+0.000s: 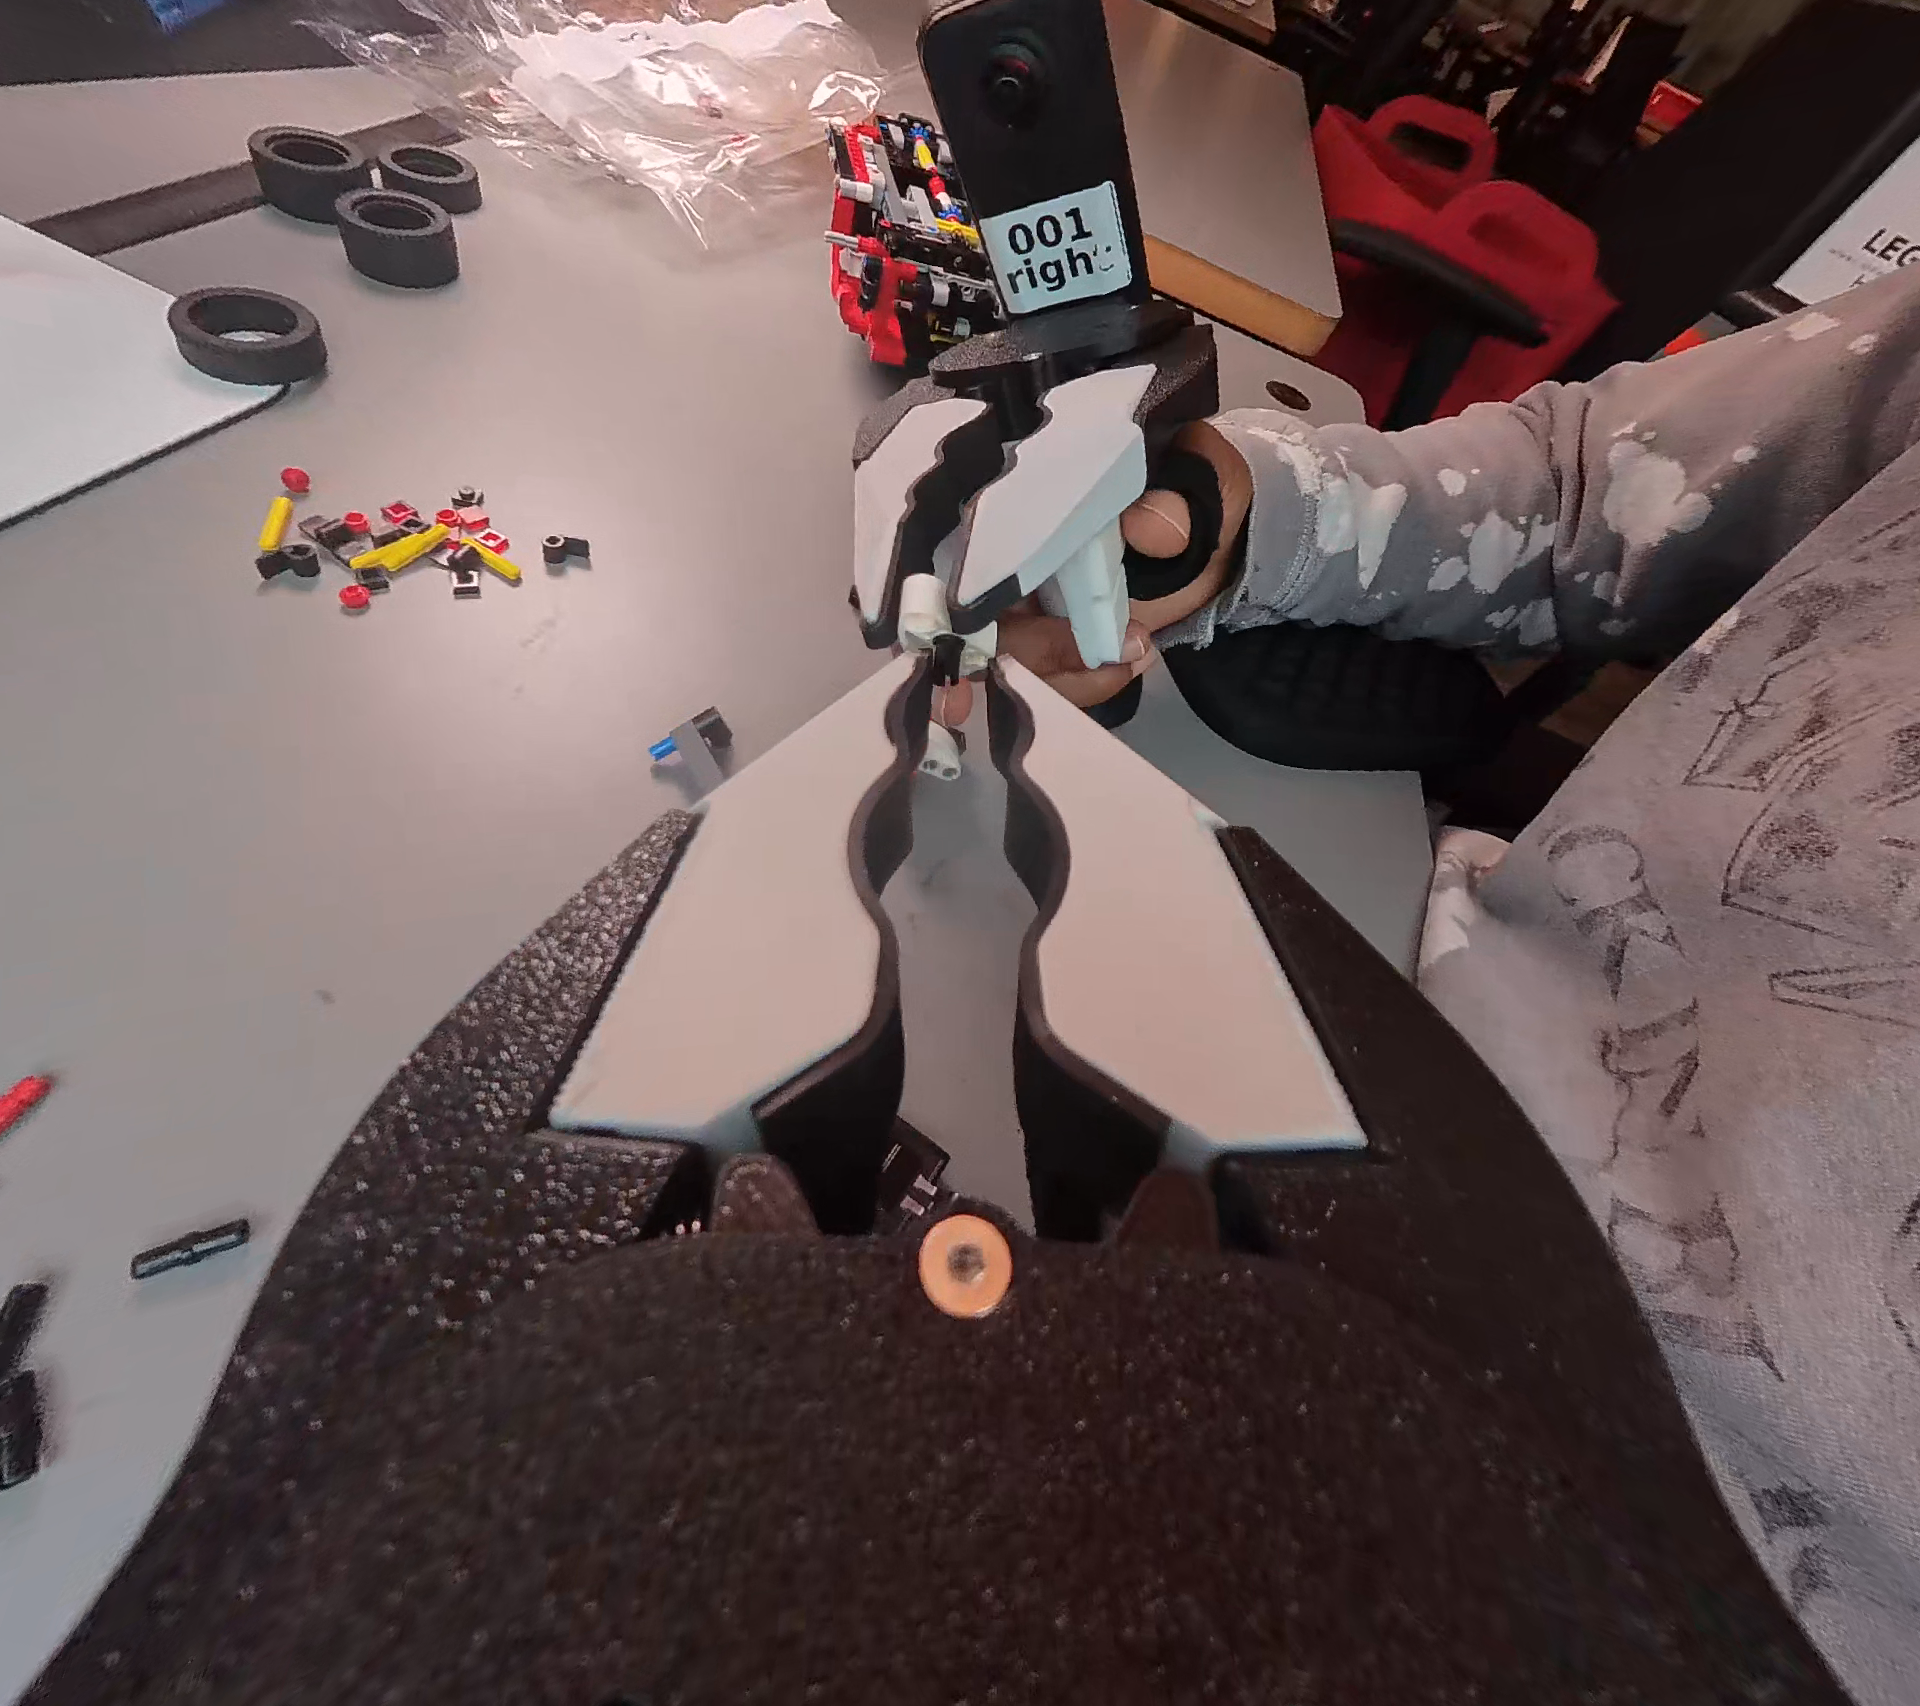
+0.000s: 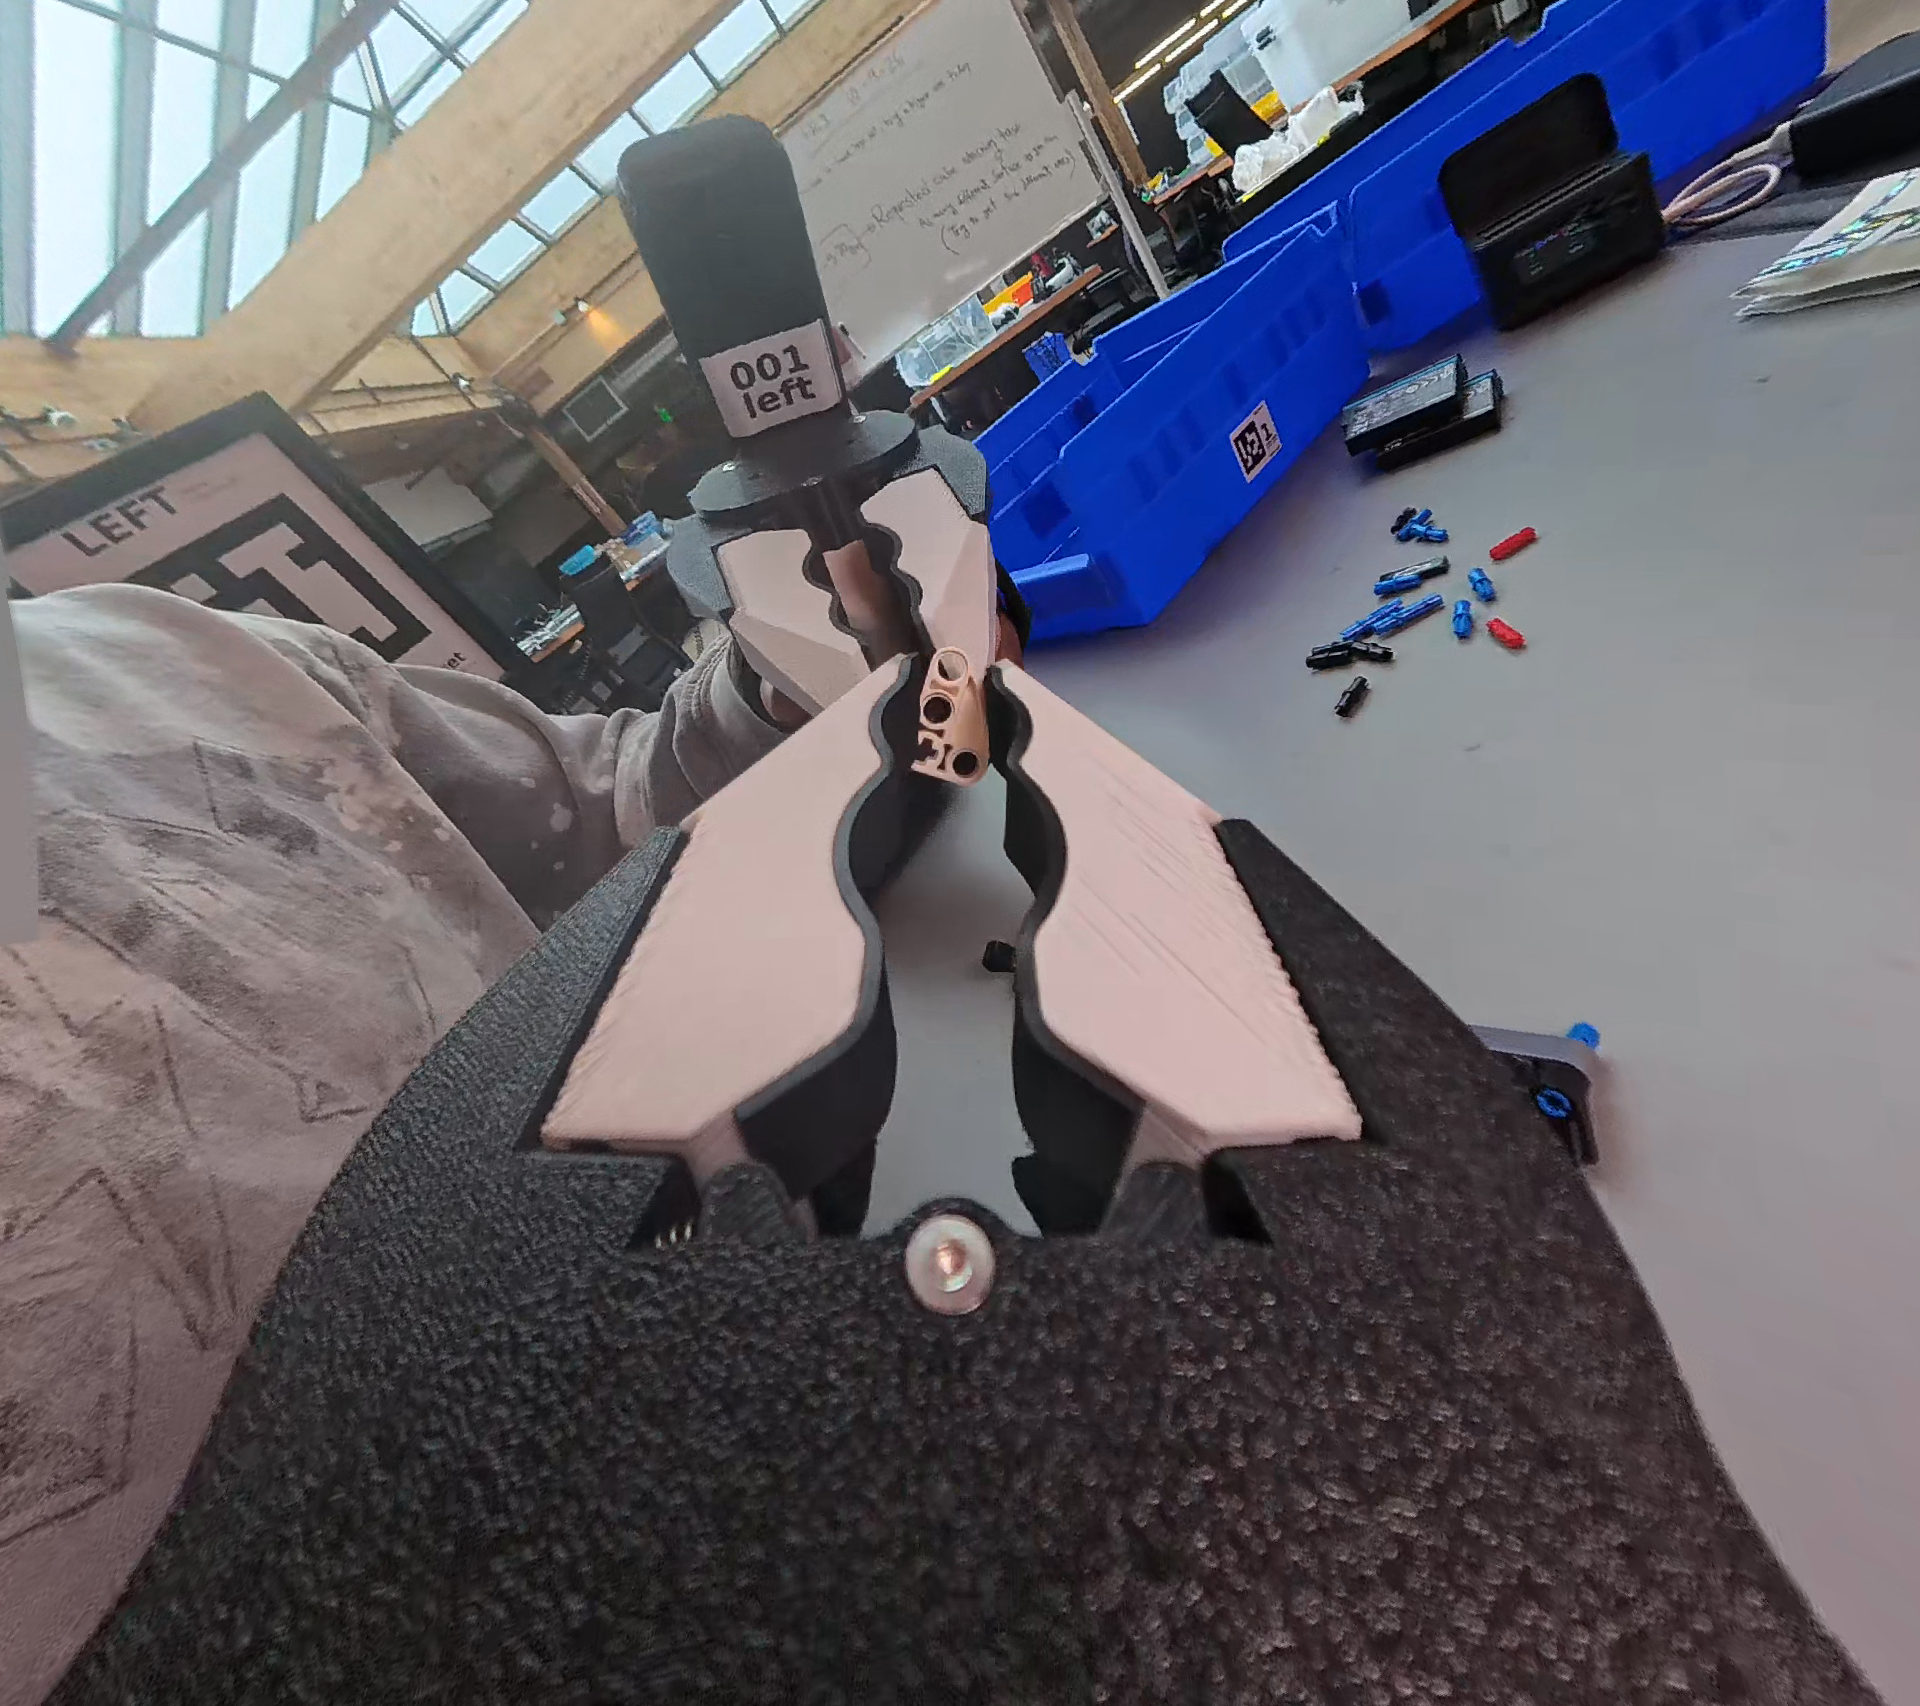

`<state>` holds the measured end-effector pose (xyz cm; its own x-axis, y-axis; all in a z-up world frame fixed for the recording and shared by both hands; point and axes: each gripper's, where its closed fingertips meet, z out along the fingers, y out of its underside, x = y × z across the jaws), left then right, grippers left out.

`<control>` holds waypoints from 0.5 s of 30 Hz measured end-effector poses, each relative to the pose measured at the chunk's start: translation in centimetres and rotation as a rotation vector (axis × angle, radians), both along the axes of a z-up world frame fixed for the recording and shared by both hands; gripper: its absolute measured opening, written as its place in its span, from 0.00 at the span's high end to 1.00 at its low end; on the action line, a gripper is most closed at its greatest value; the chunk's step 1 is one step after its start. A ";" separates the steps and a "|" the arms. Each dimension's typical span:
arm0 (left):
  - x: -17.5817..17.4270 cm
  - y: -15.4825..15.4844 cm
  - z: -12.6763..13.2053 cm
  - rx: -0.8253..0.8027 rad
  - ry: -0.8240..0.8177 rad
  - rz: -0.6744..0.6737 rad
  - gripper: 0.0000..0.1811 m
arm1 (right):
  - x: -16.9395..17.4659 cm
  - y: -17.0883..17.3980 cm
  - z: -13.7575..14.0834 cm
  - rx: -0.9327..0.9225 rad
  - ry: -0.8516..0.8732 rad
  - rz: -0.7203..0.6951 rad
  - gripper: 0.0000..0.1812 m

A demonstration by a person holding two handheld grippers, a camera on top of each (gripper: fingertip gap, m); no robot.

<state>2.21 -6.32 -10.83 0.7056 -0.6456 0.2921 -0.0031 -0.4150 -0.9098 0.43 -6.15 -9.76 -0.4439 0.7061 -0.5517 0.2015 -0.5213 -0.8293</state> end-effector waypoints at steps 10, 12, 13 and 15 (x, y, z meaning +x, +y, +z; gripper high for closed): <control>1.4 -2.0 -0.5 -0.165 -0.210 -0.181 0.98 | 1.5 -2.3 -0.6 0.223 0.039 0.133 0.93; 1.5 -2.1 -0.9 -0.163 -0.189 -0.180 0.99 | 1.6 -2.4 -0.9 0.281 0.033 0.129 0.93; 1.5 -2.0 -1.0 -0.151 -0.164 -0.173 0.99 | 1.5 -2.3 -1.1 0.298 0.025 0.124 0.93; 1.4 -1.9 -1.2 -0.116 -0.108 -0.160 0.99 | 1.5 -2.2 -1.2 0.296 0.006 0.118 0.92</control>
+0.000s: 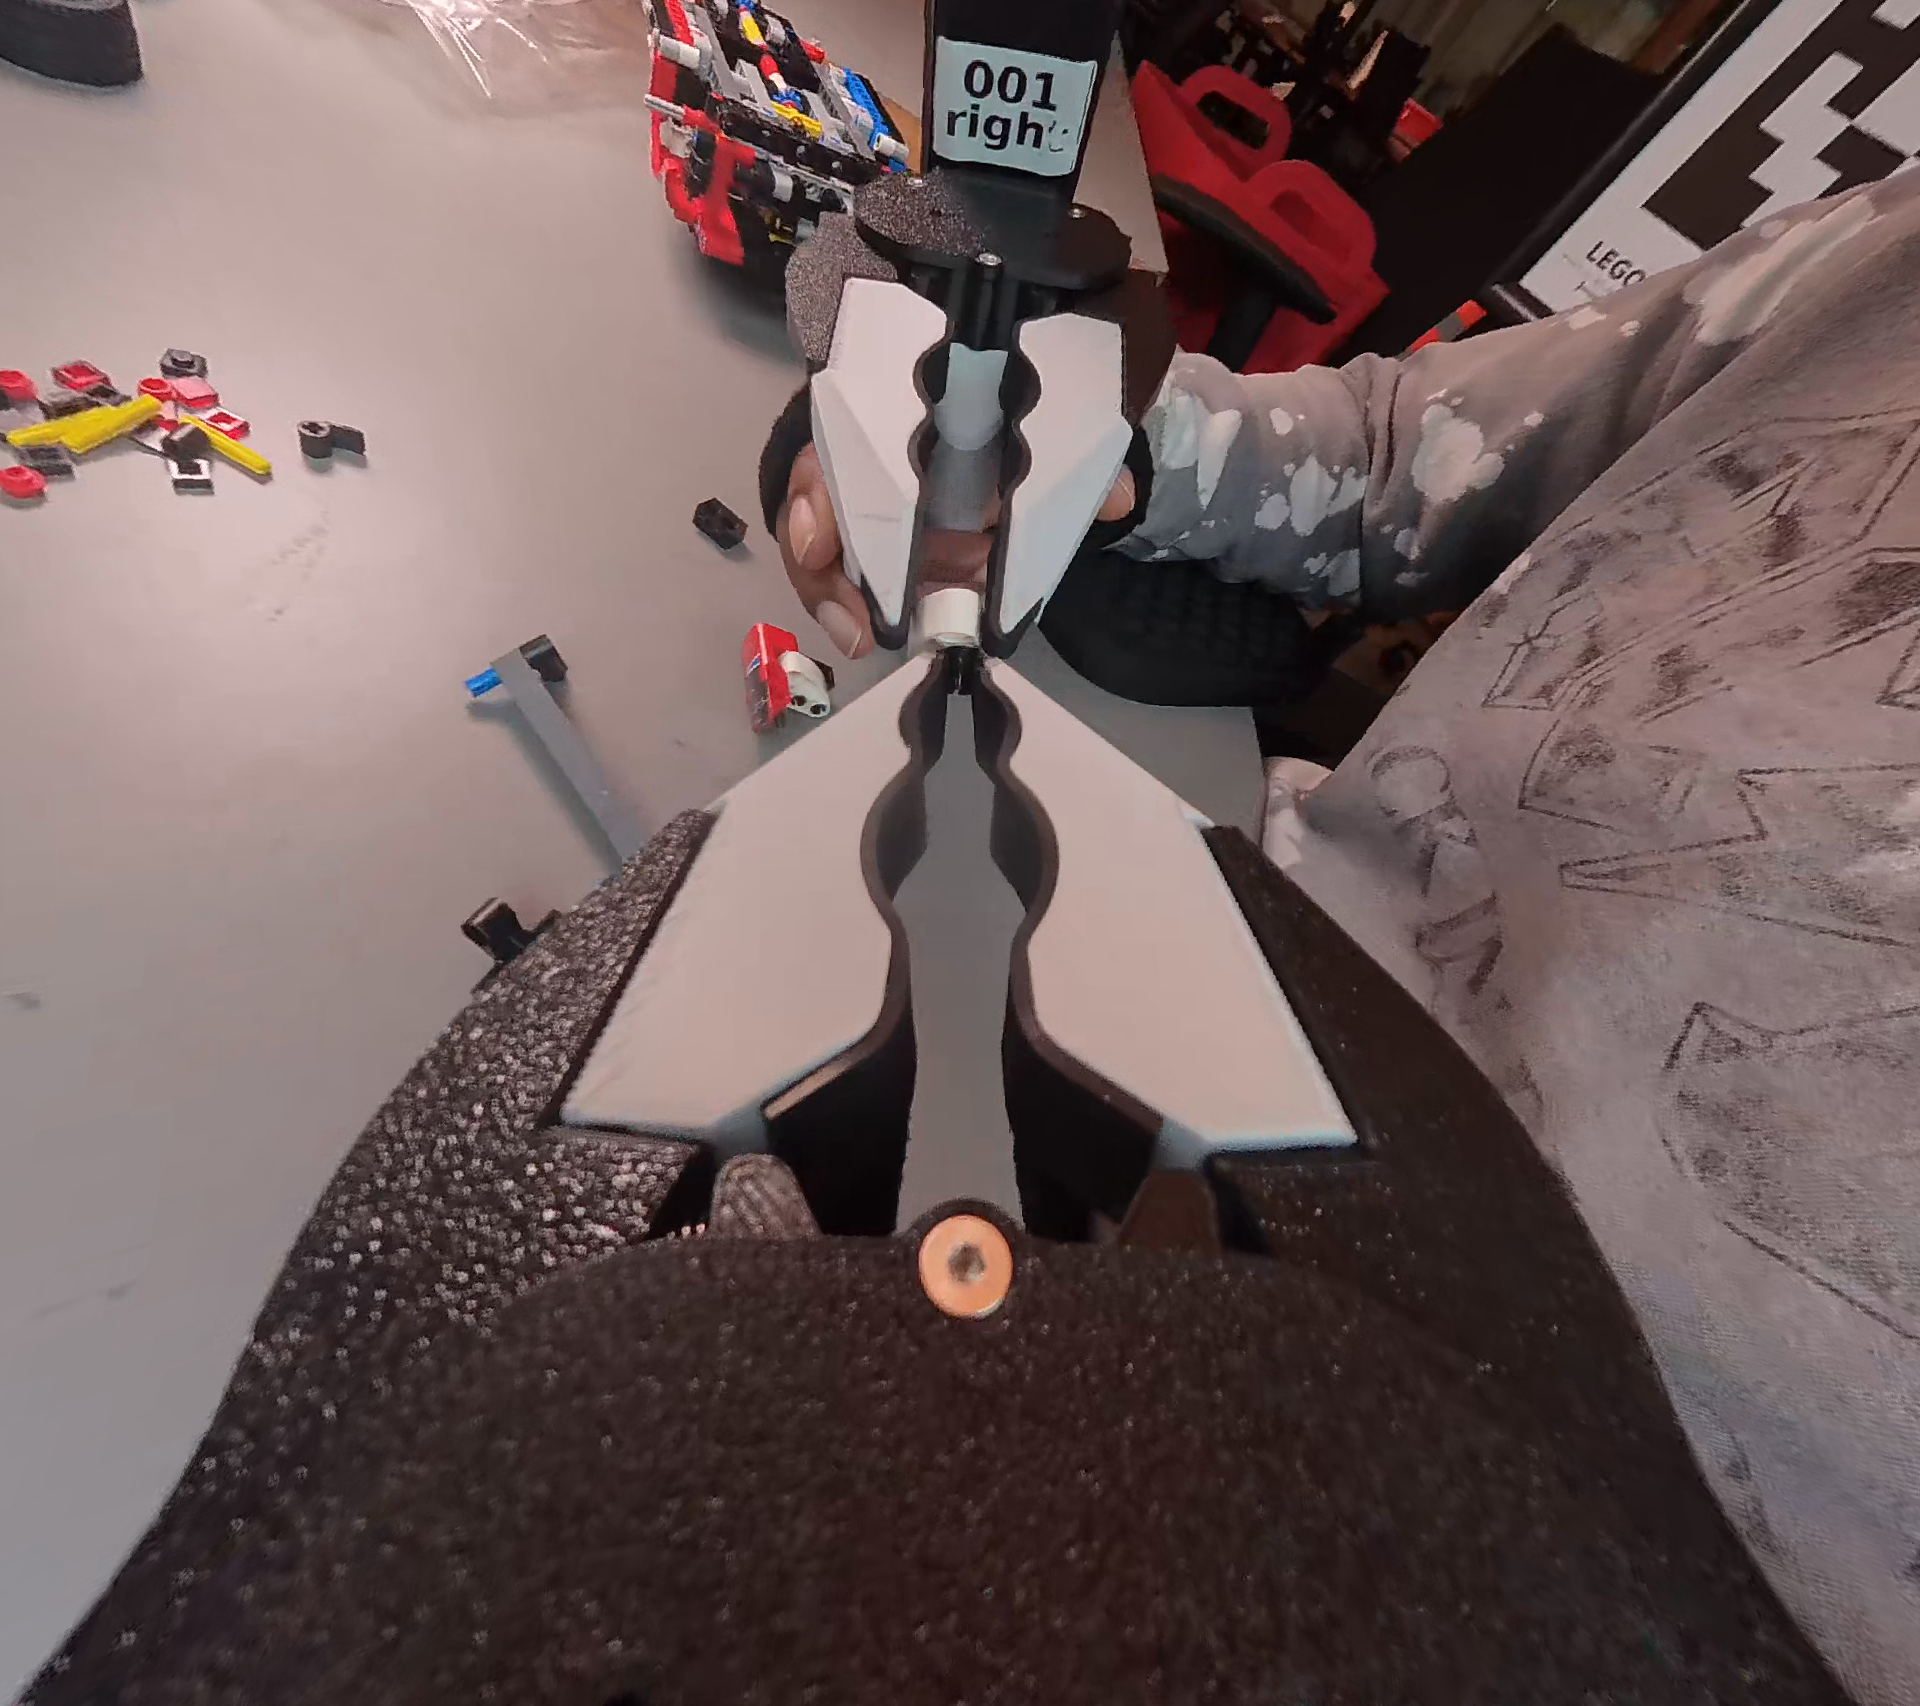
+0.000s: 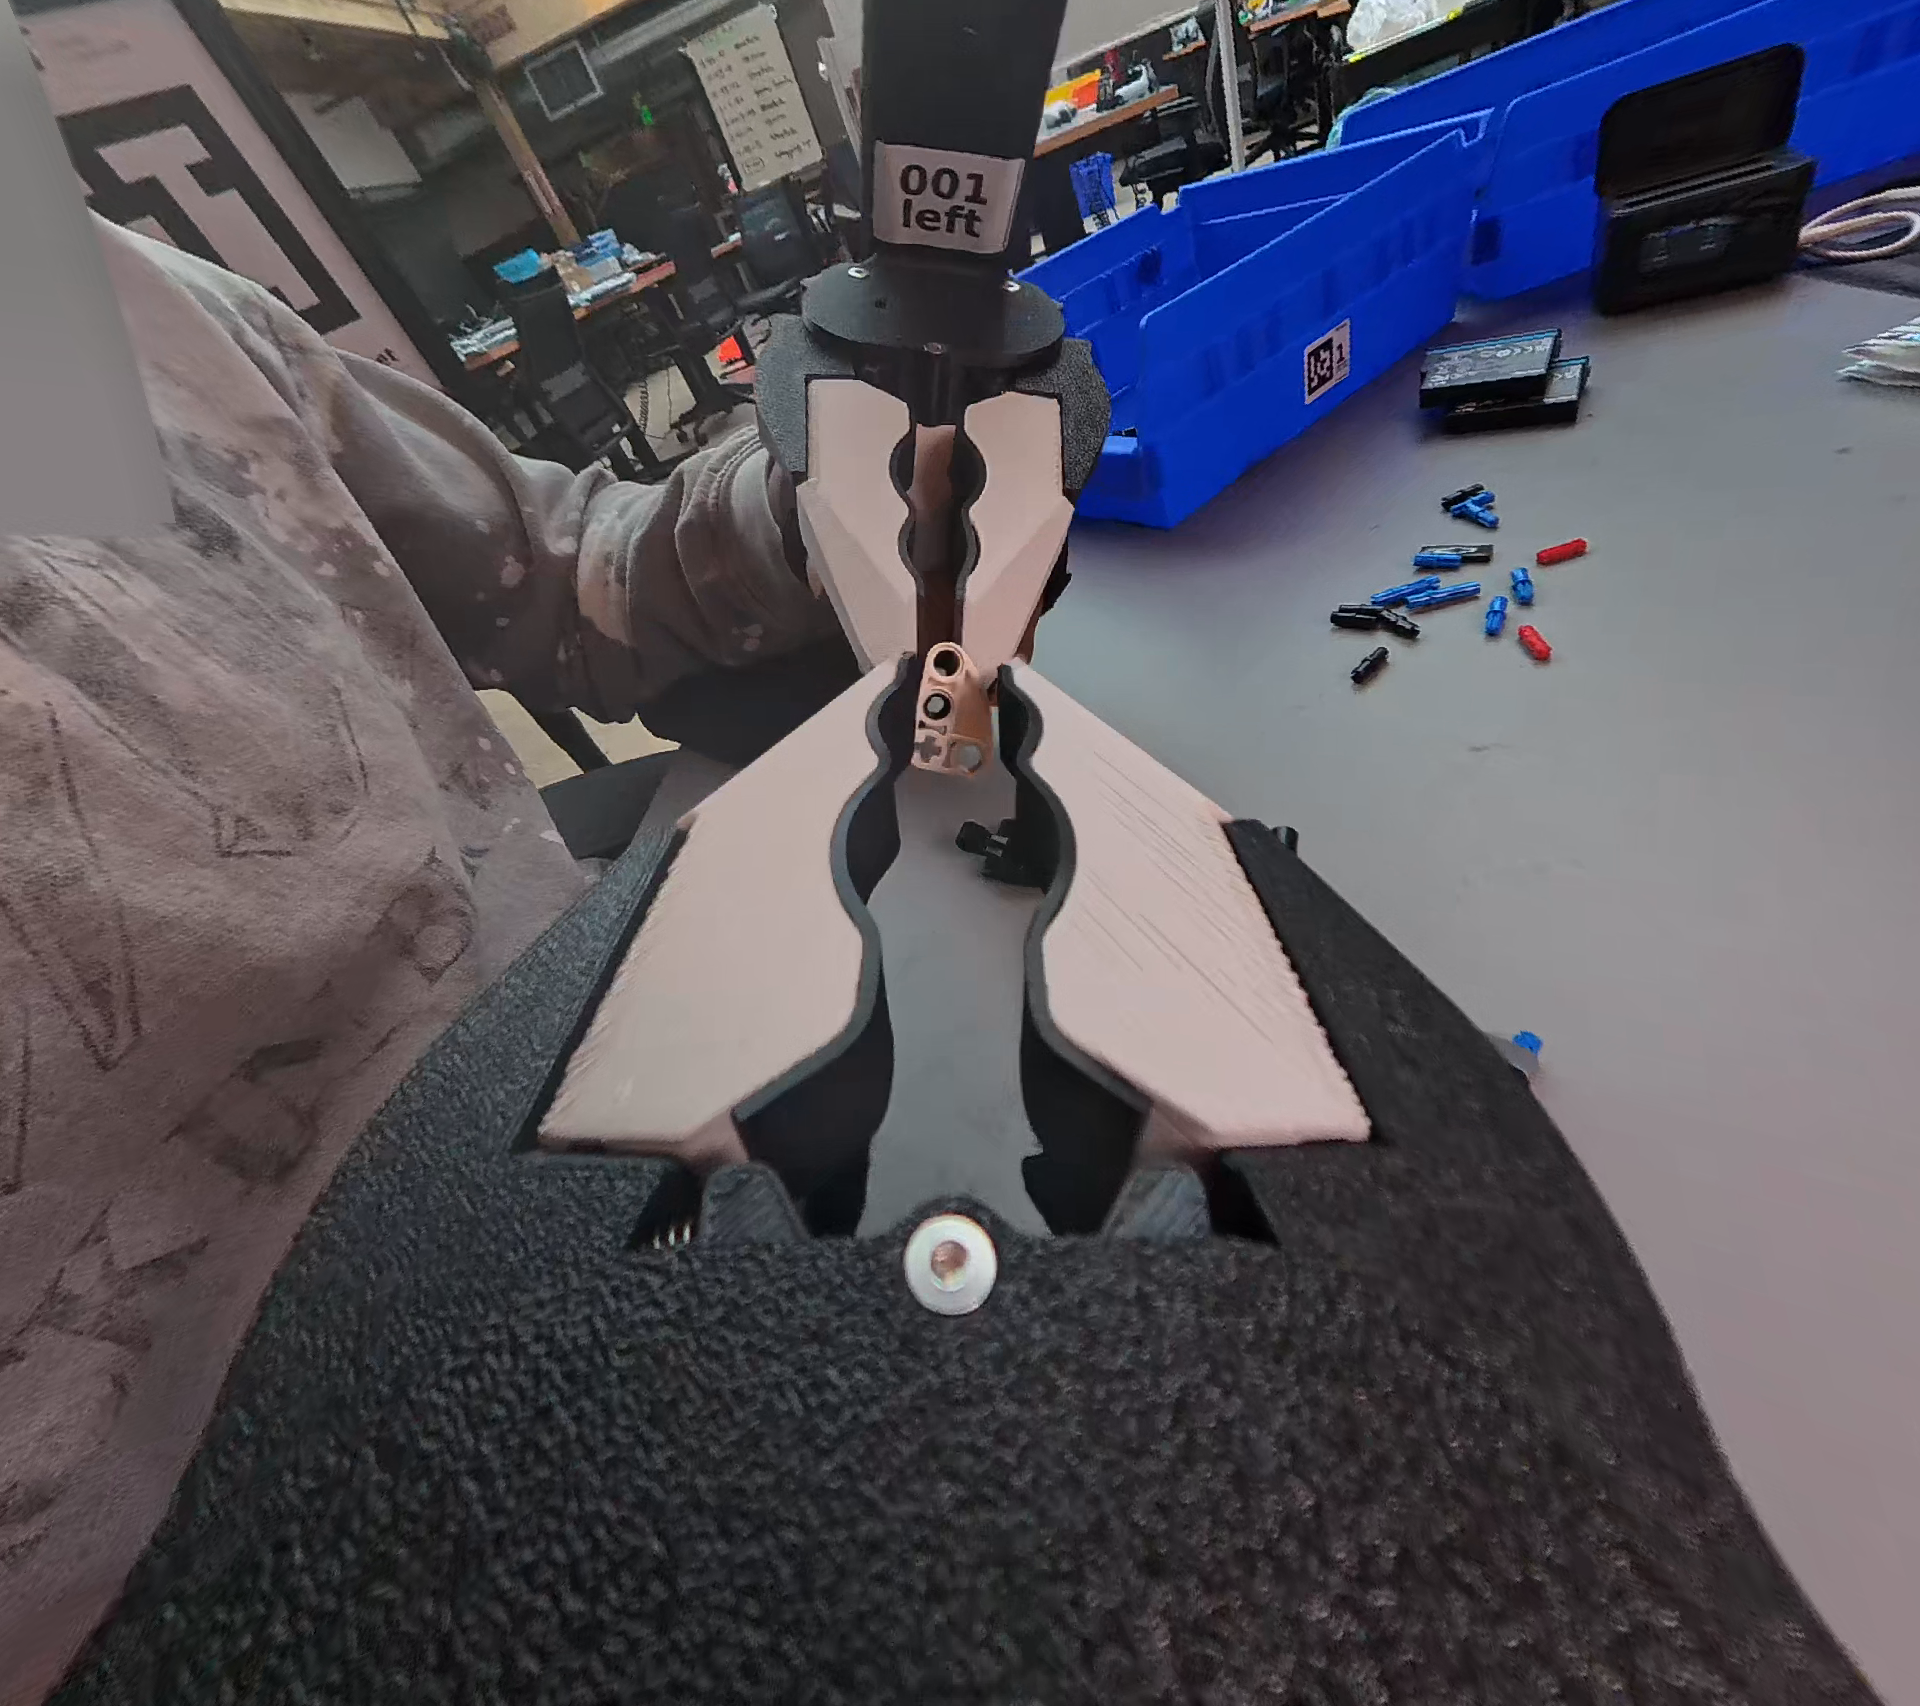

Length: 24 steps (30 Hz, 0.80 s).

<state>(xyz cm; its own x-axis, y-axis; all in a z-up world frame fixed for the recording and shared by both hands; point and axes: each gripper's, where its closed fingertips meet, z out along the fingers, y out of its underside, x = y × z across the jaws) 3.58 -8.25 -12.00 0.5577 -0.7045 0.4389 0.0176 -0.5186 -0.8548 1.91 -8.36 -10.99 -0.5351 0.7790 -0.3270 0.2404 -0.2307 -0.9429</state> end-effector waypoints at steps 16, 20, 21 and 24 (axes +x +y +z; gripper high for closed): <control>-7.2 0.9 1.4 0.065 0.046 0.208 0.99 | 3.9 6.7 3.8 0.093 0.095 -0.163 0.94; -14.9 3.2 -3.4 -0.085 0.362 0.539 0.98 | 2.7 5.9 2.1 0.138 0.051 -0.178 0.94; -16.7 3.2 -4.8 -0.123 0.435 0.610 0.99 | 2.4 5.7 1.7 0.132 0.041 -0.173 0.94; -19.3 2.9 -8.4 -0.247 0.547 0.684 0.98 | 1.9 5.4 0.4 0.127 0.007 -0.160 0.94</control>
<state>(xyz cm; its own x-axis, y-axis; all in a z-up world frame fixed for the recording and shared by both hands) -15.68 -5.38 -20.45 0.9943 -0.0646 0.0846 0.0132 -0.7140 -0.7000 3.76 -2.92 -10.55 -0.4032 0.8888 -0.2178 0.2037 -0.1449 -0.9683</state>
